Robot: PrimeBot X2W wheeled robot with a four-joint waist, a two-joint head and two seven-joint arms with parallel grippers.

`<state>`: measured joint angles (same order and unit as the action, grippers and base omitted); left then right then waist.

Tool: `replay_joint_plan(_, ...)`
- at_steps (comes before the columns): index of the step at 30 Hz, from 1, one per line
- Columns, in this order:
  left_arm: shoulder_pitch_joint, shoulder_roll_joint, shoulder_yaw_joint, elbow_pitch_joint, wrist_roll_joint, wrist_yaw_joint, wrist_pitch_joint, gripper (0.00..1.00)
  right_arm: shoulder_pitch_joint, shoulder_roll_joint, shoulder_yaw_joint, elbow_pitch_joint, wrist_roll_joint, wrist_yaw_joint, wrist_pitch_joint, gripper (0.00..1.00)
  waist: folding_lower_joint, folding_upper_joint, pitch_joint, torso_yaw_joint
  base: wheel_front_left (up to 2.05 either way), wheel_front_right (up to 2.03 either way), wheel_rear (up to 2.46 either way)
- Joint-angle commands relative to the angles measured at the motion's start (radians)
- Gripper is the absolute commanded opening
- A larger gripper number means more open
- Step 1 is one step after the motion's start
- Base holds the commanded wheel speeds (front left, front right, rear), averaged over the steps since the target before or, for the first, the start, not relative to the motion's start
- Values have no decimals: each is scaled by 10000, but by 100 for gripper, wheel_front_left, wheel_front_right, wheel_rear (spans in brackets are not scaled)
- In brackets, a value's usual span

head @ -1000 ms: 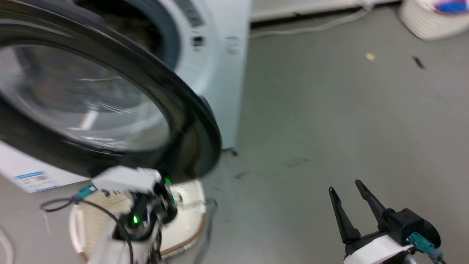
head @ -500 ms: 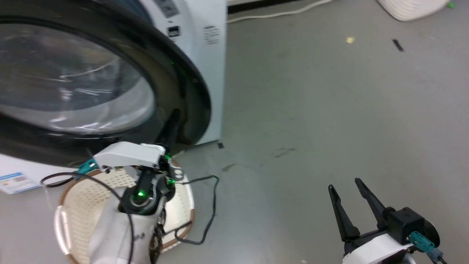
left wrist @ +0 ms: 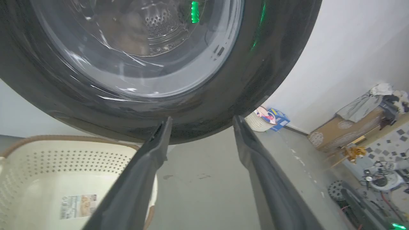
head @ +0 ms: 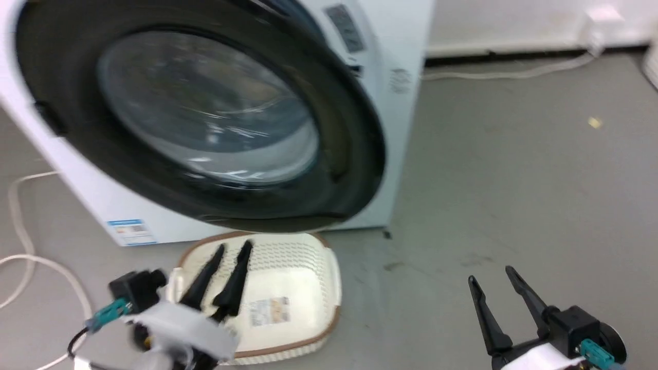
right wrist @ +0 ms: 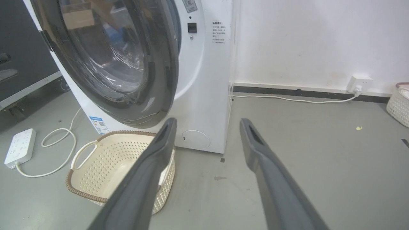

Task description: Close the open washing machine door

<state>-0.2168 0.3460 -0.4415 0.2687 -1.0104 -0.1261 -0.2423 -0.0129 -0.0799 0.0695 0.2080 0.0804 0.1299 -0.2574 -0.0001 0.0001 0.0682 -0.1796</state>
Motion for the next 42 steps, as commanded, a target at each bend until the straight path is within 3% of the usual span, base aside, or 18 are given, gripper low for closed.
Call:
replay_joint_plan(1,168,192,50,18,519,-37,-117,100,147,-70,8,-50,46,8,-43,100,1,-1,-510,680,0,0,0)
replay_joint_plan(7,1175,-193,1931,-1071,3557,789,-190,100,407,-110,-24,-208,76,8,-43,100,1,-1,-738,1559,0,0,0)
replay_joint_plan(10,1714,-493,2400,-1632,5094,997,-192,100,498,-132,-11,-289,72,8,-43,100,1,-1,-771,1917,0,0,0)
replay_joint_plan(11,2165,-702,2658,-2013,6408,1086,-193,100,549,-122,9,-286,86,8,-43,100,1,-1,-801,2148,0,0,0)
replay_joint_plan(13,2429,-829,2784,-2337,7178,1118,-193,100,554,-104,50,-298,102,8,-43,100,1,-1,-799,2256,0,0,0)
replay_joint_plan(20,3151,-1162,2858,-2353,8667,1132,-194,100,628,1,119,-210,94,8,-43,100,1,-1,-791,2430,0,0,0)
replay_joint_plan(25,3048,-1401,2839,-2077,9017,1103,-194,100,645,42,138,-162,162,8,-43,100,1,-1,-723,2580,0,0,0)
replay_joint_plan(26,2971,-1426,2847,-2015,9067,1077,-194,100,618,52,127,-181,256,8,-43,44,1,-1,-687,2635,0,0,0)
replay_joint_plan(27,2876,-1450,2843,-1963,9111,1032,-194,100,574,61,119,-260,373,8,-43,0,1,-1,-626,2714,0,0,0)
replay_joint_plan(30,2594,-1552,2857,-1910,9206,928,-194,100,358,106,120,-541,1127,8,-43,0,1,-1,-379,2950,0,0,0)
replay_joint_plan(33,2344,-1662,2844,-2000,9294,826,-194,100,-157,-246,309,-719,1297,8,99,0,1,-1,42,3220,0,0,0)
replay_joint_plan(42,1650,-2082,2799,-2036,9432,617,-195,100,-3039,-1895,1126,-453,2588,8,1601,0,1,-1,1385,3925,0,0,0)
